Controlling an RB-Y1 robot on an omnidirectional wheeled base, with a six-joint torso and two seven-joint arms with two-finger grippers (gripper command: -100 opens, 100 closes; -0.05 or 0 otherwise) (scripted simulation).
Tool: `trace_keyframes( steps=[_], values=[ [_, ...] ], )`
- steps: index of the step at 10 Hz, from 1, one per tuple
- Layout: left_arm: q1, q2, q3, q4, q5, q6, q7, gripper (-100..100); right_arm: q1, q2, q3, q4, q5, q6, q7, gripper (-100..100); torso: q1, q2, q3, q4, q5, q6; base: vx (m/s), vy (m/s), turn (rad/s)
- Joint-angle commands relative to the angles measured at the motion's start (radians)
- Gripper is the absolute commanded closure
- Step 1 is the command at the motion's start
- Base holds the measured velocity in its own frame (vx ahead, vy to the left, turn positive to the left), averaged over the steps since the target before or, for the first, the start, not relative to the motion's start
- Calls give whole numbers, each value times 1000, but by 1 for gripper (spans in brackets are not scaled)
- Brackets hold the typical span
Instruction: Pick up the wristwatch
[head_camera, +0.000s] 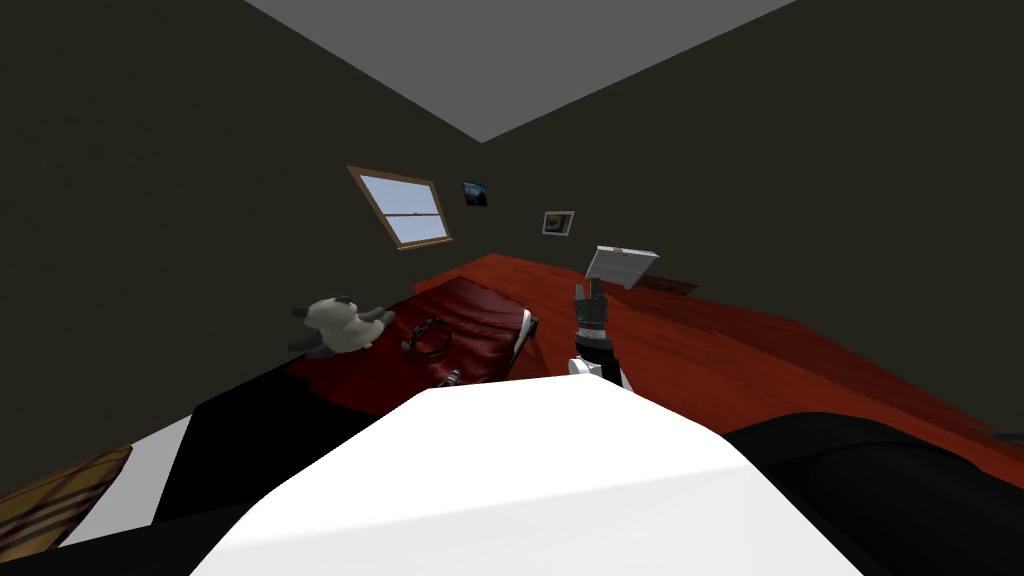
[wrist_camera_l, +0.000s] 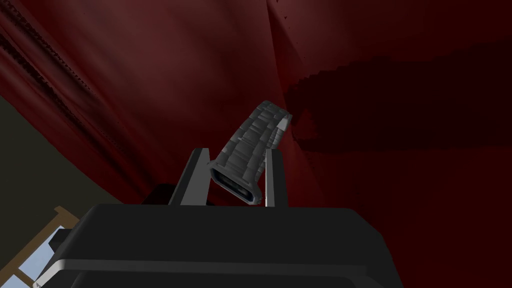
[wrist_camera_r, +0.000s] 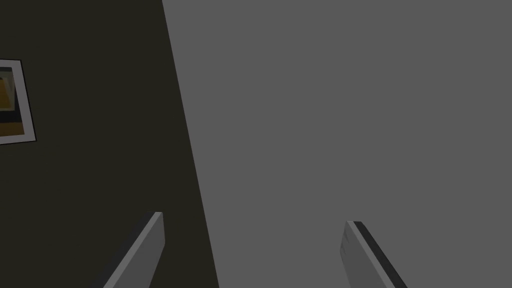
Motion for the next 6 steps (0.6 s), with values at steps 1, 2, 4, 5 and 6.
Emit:
trace_keyframes(
  steps=[1,2,4,5,6],
  values=[
    [0,0,0,0,0,0,0,100,0,0,0,0,0,0,0,0,0,0,0,0,0,0,0,0,0],
    [0,0,0,0,0,0,0,100,0,0,0,0,0,0,0,0,0,0,0,0,0,0,0,0,0],
    [15,9,-21,-38,7,22,12,100,0,0,0,0,0,0,0,0,0,0,0,0,0,0,-5,3,-7],
    [9,11,-29,-49,10,40,21,100,0,0,0,0,0,0,0,0,0,1,0,0,0,0,-47,15,-27],
    [4,13,-37,-61,13,58,29,100,0,0,0,0,0,0,0,0,1,3,1,0,0,0,-67,10,-37]
  ],
)
